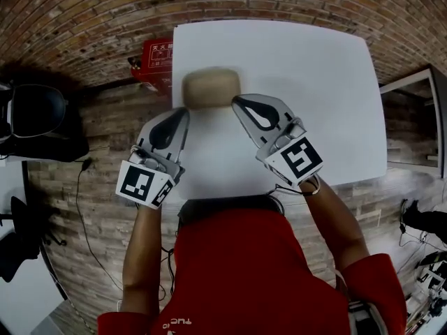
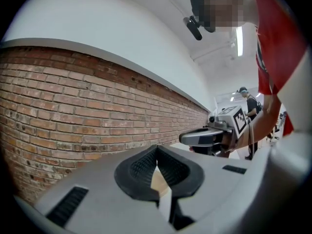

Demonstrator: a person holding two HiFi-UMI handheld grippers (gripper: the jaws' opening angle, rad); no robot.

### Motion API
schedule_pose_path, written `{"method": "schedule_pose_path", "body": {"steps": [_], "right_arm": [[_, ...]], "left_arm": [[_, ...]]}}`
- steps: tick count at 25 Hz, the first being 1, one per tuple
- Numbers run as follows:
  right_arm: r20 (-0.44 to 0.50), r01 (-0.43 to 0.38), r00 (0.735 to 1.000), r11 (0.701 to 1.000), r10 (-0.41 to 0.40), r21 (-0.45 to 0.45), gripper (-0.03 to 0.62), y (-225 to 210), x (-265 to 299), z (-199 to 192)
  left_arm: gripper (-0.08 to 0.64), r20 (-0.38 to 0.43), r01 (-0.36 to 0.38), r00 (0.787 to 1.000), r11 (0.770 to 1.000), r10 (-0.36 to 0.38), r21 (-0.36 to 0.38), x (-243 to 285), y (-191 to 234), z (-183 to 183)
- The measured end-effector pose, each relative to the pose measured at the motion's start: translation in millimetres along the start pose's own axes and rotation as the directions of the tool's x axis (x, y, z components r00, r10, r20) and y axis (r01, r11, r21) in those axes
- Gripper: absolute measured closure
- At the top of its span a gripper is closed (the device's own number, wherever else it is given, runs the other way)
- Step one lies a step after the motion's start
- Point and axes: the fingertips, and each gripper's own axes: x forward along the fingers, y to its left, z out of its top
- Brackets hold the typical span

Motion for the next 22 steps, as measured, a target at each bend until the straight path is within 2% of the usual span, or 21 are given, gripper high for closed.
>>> {"method": "schedule_pose_path", "body": {"steps": [6,13,14,16,18,19,20,22], "right_arm": [[-0.028,0.005,1.0,1.0,-0.005,-0.017,0.56,-21.7,17.0,-14.9],[-0.066,0.001,0.998,0.999,-0.004,-0.036,0.56,-32.9,40.2,-26.1],[-0.078,-0.006,0.997,0.999,0.004,-0.032,0.558,-34.3,41.9,-30.3],[-0.111,-0.03,0.993,0.999,0.027,-0.028,0.558,-35.1,45.4,-40.8],[-0.146,-0.061,0.988,0.998,0.056,-0.031,0.555,-32.1,50.8,-49.2],[-0.166,-0.082,0.983,0.996,0.075,-0.039,0.537,-29.9,53.7,-53.0],[-0.188,-0.107,0.977,0.993,0.096,-0.048,0.469,-27.4,56.3,-57.0],[-0.231,-0.16,0.963,0.984,0.139,-0.073,0.413,-22.4,59.8,-65.4]], "left_arm": [[0.545,-0.036,0.02,0.999,1.0,-0.019,0.01,27.0,14.4,-12.7],[0.54,-0.076,0.117,0.991,0.993,-0.115,0.026,43.2,24.8,-28.7],[0.51,-0.084,0.136,0.988,0.99,-0.133,0.03,45.5,25.1,-30.8],[0.379,-0.099,0.176,0.98,0.984,-0.172,0.035,49.1,26.2,-35.2],[0.327,-0.118,0.214,0.971,0.976,-0.207,0.047,51.2,29.1,-39.8],[0.298,-0.131,0.232,0.966,0.971,-0.223,0.056,52.5,31.0,-42.5],[0.273,-0.147,0.251,0.96,0.966,-0.239,0.066,54.0,32.7,-45.7],[0.214,-0.186,0.294,0.944,0.952,-0.274,0.087,57.4,34.8,-54.4]]}}
